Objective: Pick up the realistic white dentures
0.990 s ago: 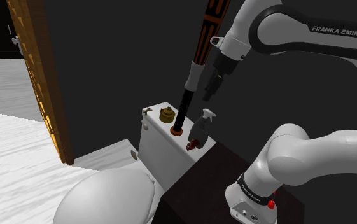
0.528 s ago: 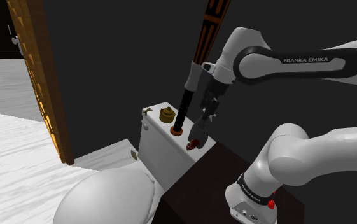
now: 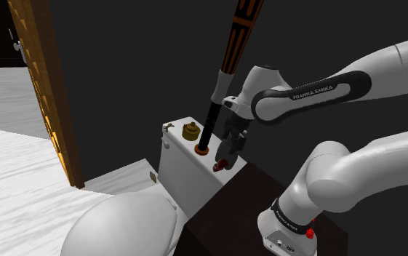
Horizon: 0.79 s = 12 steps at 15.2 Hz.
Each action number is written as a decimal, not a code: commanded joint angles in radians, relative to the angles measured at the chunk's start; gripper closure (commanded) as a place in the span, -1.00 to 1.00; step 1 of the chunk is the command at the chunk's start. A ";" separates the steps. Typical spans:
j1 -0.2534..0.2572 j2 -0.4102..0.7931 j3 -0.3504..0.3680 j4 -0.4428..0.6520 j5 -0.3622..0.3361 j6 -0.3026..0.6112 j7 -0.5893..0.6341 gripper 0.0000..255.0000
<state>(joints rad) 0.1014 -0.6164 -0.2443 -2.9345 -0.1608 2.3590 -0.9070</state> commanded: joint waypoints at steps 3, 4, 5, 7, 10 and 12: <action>0.001 0.166 -0.056 -0.036 -0.065 0.191 -0.125 -1.00; 0.002 0.217 -0.070 -0.038 -0.079 0.241 -0.157 -1.00; 0.003 0.271 -0.085 -0.037 -0.092 0.292 -0.188 -1.00; 0.007 0.324 -0.096 -0.037 -0.096 0.343 -0.207 -1.00; 0.018 0.393 -0.106 -0.039 -0.086 0.414 -0.214 -1.00; 0.029 0.441 -0.113 -0.039 -0.073 0.461 -0.222 -1.00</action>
<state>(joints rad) 0.1249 -0.2041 -0.3532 -2.9729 -0.2398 2.7903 -1.1246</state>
